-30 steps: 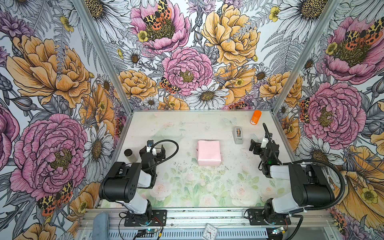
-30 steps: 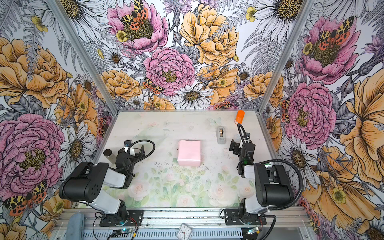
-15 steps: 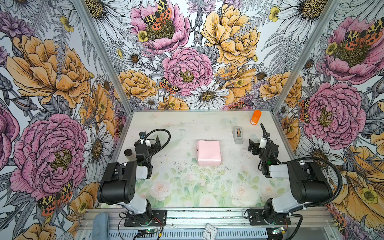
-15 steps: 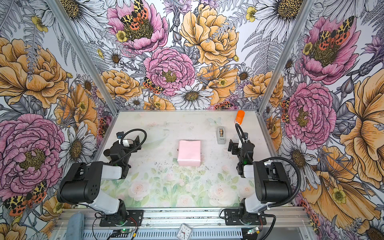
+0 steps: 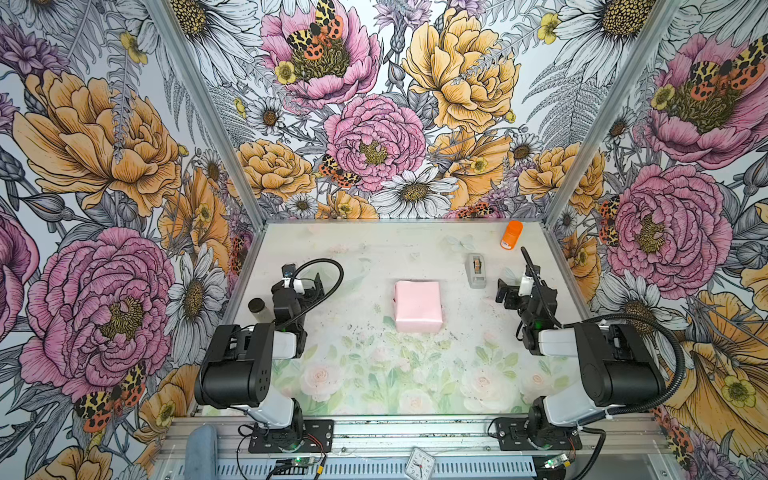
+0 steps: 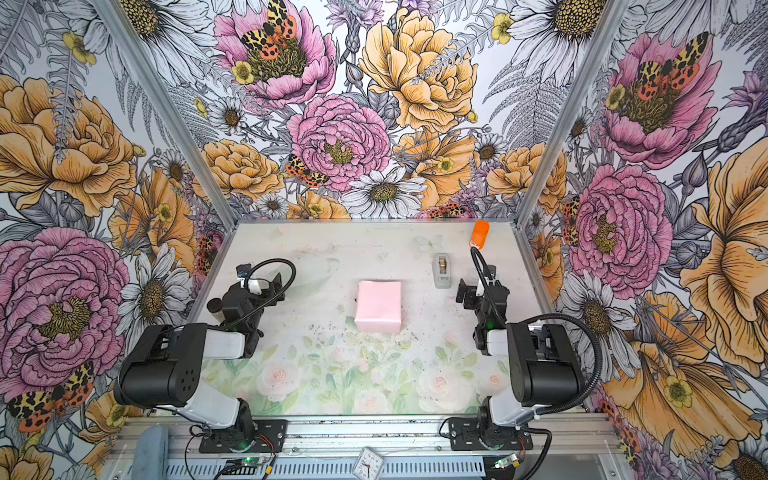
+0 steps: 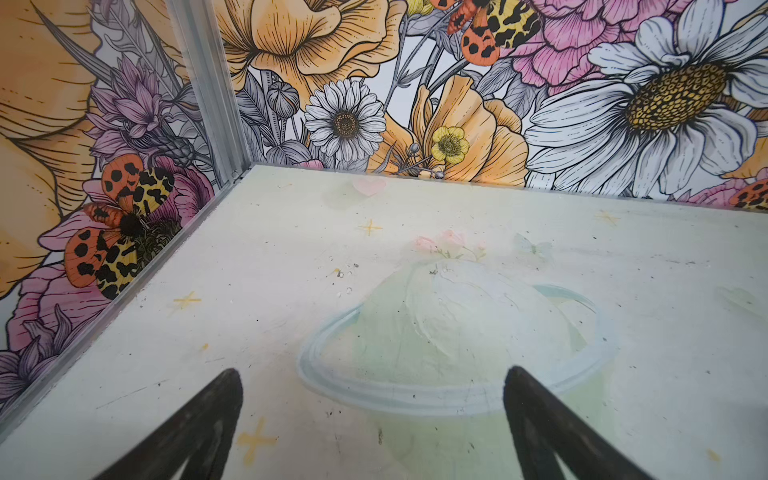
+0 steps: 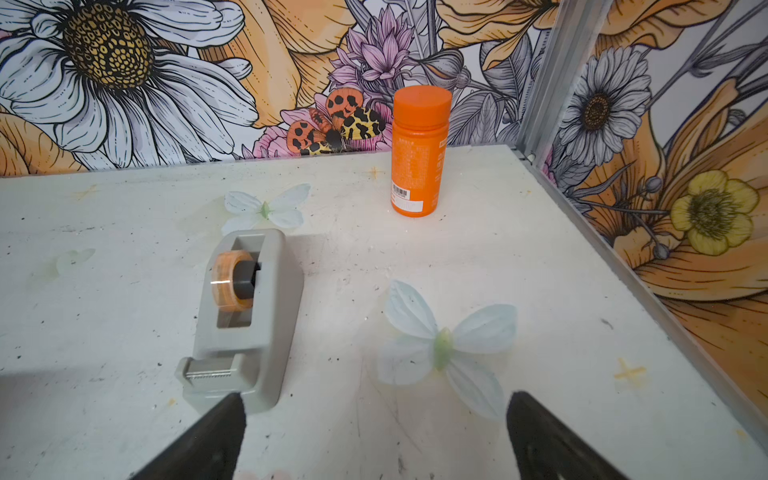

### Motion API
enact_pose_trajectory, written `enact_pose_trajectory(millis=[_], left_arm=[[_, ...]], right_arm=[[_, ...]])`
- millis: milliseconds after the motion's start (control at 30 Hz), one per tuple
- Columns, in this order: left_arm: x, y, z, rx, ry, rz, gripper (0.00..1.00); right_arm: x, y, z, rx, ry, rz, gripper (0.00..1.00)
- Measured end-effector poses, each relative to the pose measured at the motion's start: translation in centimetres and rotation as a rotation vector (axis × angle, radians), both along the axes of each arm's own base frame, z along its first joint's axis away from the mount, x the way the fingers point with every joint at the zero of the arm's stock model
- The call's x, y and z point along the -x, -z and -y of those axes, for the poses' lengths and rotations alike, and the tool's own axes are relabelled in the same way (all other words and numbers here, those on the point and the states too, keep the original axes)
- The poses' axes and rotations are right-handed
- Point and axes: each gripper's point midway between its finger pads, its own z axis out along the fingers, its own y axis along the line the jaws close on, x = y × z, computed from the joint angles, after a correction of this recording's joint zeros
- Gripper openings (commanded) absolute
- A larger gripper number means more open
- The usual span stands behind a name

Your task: Wrap the gift box in paper

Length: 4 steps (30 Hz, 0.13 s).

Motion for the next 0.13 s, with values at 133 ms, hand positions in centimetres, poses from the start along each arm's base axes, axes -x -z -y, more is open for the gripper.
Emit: enact_pose_trajectory(millis=[133], left_arm=[[-0.01,-0.01,0.05,0.000,0.001,0.000,0.99]], right_arm=[[0.00,0.00,0.00,0.000,0.000,0.000,1.00]])
